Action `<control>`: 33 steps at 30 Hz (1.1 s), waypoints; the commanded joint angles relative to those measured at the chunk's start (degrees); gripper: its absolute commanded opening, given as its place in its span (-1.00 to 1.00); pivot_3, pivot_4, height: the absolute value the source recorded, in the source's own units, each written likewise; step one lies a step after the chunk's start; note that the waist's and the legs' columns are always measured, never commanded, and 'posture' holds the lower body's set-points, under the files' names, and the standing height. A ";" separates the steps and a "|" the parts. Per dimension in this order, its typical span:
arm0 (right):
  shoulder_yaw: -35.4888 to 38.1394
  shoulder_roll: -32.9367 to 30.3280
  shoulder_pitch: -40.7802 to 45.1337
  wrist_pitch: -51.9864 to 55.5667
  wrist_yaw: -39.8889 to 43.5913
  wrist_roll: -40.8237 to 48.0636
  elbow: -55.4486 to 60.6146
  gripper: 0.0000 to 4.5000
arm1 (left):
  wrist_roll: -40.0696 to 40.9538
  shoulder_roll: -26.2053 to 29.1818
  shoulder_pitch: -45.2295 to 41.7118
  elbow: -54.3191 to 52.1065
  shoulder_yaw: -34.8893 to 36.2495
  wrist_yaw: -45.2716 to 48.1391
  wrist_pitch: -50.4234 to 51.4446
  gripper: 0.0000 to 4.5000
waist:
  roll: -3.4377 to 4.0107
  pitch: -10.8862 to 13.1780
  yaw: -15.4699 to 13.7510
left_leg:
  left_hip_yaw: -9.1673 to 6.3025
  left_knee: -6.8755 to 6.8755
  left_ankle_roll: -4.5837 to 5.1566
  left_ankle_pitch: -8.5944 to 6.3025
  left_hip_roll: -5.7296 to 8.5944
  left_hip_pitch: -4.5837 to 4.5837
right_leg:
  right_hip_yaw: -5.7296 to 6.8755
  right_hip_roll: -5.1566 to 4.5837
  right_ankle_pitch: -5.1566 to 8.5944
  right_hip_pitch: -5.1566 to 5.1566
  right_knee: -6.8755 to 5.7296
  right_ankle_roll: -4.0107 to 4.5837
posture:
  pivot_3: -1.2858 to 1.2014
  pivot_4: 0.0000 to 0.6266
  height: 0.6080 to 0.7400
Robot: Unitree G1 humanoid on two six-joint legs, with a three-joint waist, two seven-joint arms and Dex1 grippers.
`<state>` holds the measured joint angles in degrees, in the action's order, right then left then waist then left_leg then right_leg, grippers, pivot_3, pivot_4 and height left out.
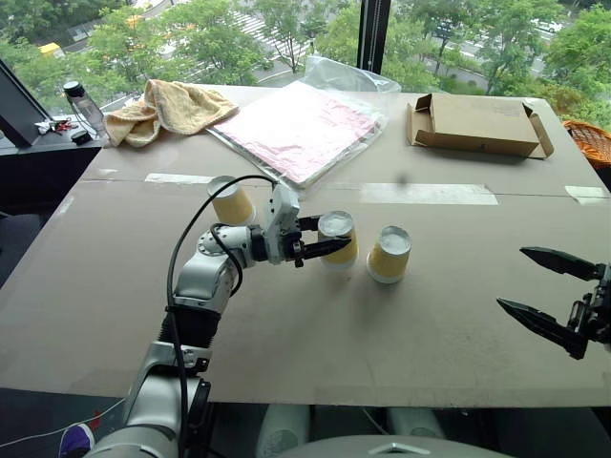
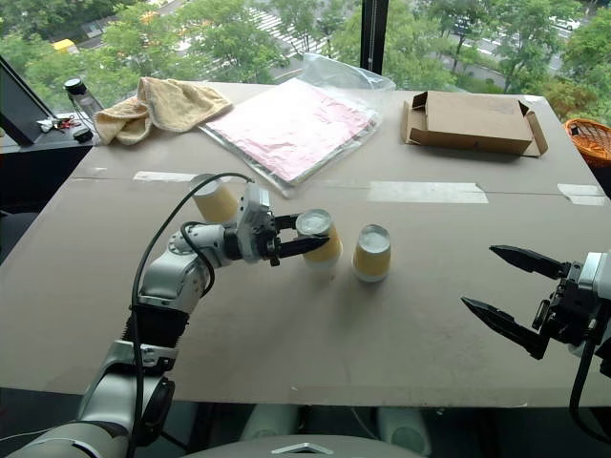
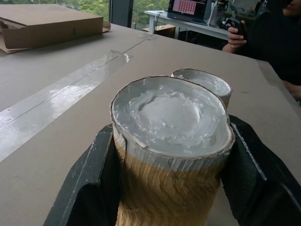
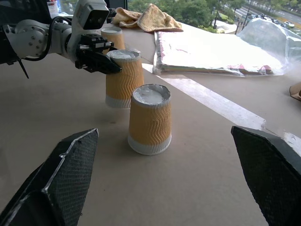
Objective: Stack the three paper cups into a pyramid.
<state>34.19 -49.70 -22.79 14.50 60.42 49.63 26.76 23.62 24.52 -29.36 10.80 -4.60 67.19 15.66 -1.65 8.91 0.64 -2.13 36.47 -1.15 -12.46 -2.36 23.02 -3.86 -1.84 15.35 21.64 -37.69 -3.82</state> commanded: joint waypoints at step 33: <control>8.42 0.77 5.63 6.89 13.77 8.33 1.93 1.00 | -5.97 -1.98 -0.01 3.71 -4.07 2.43 -11.87 -0.01 | 0.06 0.07 0.05 | 0.05 -0.04 0.00 0.00 0.00 -0.03 | -0.04 -0.01 0.03 -0.02 0.03 -0.07 | 0.03 -0.52 1.00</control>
<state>39.69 -49.01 -17.15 22.19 74.38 57.61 27.05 18.12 23.03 -29.01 14.76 -8.43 69.67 6.11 -1.59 8.98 0.69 -2.08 36.43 -1.15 -12.47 -2.35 23.00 -3.90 -1.84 15.38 21.62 -37.66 -3.89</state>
